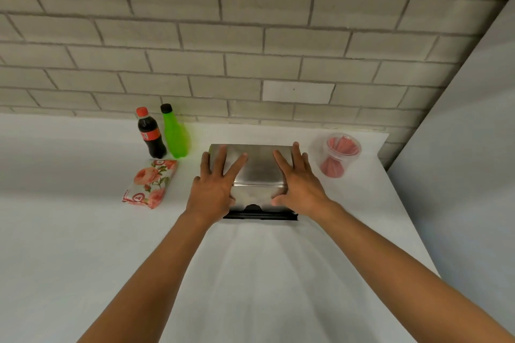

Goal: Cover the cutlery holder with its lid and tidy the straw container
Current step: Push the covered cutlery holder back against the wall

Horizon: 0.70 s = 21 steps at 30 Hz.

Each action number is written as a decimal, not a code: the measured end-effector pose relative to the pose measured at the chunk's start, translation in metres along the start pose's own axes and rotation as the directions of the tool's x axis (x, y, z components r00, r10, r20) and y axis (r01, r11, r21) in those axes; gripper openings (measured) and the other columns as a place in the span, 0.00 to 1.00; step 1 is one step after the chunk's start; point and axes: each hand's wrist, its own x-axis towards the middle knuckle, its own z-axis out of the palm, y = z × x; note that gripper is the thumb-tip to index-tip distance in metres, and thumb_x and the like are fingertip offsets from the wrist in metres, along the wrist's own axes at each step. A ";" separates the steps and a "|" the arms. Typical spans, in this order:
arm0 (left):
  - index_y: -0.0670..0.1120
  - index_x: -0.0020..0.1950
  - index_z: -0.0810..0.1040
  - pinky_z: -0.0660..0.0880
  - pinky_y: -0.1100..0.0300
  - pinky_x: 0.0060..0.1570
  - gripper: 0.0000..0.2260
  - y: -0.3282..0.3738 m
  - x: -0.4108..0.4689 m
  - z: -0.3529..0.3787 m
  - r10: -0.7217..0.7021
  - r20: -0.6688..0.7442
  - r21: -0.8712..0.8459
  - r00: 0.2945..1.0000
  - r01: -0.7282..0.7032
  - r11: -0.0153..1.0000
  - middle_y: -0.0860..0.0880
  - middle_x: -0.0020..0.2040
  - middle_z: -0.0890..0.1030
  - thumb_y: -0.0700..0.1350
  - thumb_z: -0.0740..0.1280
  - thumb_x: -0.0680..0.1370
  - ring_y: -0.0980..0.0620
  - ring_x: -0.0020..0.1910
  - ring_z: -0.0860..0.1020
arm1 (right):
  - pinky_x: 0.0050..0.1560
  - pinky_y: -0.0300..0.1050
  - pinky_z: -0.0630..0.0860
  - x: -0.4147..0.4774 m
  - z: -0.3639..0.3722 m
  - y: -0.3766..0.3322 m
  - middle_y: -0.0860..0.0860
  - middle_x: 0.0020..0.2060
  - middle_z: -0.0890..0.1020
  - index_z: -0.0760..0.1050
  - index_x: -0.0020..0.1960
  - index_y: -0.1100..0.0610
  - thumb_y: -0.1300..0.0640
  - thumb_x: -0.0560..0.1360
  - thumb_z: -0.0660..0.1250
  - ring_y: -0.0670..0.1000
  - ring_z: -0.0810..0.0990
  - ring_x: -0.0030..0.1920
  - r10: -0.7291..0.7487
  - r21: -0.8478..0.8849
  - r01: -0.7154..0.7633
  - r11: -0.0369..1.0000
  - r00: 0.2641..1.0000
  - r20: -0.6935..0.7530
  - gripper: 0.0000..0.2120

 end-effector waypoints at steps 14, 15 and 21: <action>0.63 0.84 0.35 0.80 0.48 0.60 0.53 0.009 0.071 0.004 -0.008 -0.004 0.065 1.000 0.008 0.998 0.46 0.87 0.40 0.52 0.76 0.77 0.31 0.84 0.48 | 0.69 0.56 0.72 0.060 -0.001 0.027 0.49 0.81 0.29 0.38 0.83 0.39 0.56 0.66 0.84 0.62 0.38 0.82 0.032 0.022 -0.030 0.999 0.994 -0.104 0.66; 0.63 0.84 0.36 0.80 0.48 0.59 0.54 0.008 0.075 0.004 -0.008 -0.012 0.065 1.000 0.009 0.998 0.46 0.87 0.41 0.51 0.76 0.76 0.31 0.84 0.49 | 0.69 0.56 0.72 0.064 -0.001 0.028 0.49 0.81 0.29 0.38 0.83 0.39 0.56 0.66 0.84 0.62 0.38 0.82 0.030 0.026 -0.027 0.999 0.994 -0.108 0.66; 0.61 0.86 0.47 0.83 0.45 0.53 0.55 0.007 0.091 0.006 -0.002 -0.033 0.063 0.999 0.004 0.998 0.44 0.87 0.51 0.49 0.81 0.71 0.29 0.82 0.55 | 0.68 0.54 0.73 0.079 -0.003 0.035 0.50 0.82 0.30 0.39 0.83 0.39 0.58 0.65 0.84 0.62 0.38 0.82 0.029 0.045 -0.024 0.999 0.992 -0.121 0.66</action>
